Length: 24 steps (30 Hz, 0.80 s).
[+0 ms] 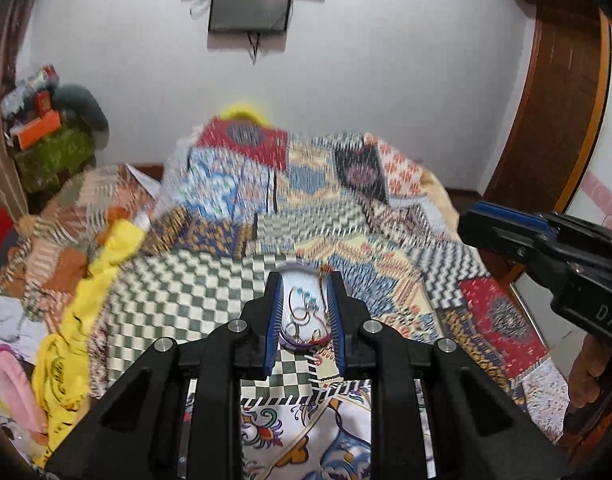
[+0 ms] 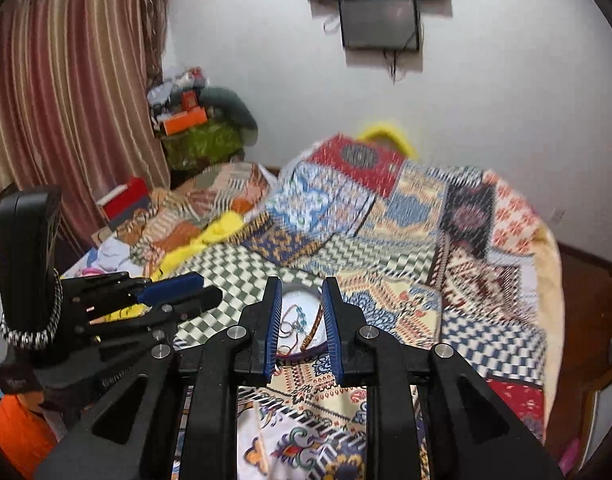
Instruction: Organize jewelry
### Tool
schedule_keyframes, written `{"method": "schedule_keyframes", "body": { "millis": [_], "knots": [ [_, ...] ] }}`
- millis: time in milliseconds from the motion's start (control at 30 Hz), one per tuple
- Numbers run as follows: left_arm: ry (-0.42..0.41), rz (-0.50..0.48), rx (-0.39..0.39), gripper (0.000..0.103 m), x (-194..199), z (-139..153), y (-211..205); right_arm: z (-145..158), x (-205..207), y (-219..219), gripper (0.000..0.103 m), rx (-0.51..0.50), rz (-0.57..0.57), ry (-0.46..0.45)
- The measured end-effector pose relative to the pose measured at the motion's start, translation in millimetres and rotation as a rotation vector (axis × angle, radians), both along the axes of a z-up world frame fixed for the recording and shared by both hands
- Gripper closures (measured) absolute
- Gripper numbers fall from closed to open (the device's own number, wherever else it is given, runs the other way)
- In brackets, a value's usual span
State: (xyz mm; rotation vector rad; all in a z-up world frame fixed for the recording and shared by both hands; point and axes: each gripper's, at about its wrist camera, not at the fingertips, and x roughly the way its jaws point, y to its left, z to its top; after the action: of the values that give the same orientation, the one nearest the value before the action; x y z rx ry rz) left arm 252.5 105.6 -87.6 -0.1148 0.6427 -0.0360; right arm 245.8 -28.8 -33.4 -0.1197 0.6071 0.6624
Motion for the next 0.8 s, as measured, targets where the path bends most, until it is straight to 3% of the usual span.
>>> {"method": "schedule_keyframes", "body": {
  "millis": [167,300,400,567,600,667,733,800],
  "knots": [
    [-0.134,0.014,0.052,0.081,-51,48,-14,37,-48,-18,0.085,0.063,-0.027,-0.114],
    [-0.285,0.025,0.09,0.07,-104,87,-28,69,-94,-35,0.085,0.128,-0.054,-0.225],
    [-0.387,0.036,0.117,0.069,-144,108,-38,87,-127,-46,0.085,0.176,-0.071,-0.307],
    [-0.516,0.07,0.121,0.057,-197,126,-48,101,-178,-56,0.083,0.229,-0.092,-0.413],
    [-0.53,0.078,0.115,0.055,-205,128,-48,101,-184,-58,0.081,0.237,-0.099,-0.428],
    [-0.553,0.096,0.1,0.049,-220,128,-47,101,-198,-61,0.057,0.262,-0.125,-0.461],
    [-0.565,0.117,0.095,0.038,-231,126,-47,99,-205,-63,0.04,0.277,-0.15,-0.487],
    [-0.57,0.133,0.09,0.021,-236,124,-47,96,-209,-62,0.033,0.271,-0.179,-0.505]
  ]
}}
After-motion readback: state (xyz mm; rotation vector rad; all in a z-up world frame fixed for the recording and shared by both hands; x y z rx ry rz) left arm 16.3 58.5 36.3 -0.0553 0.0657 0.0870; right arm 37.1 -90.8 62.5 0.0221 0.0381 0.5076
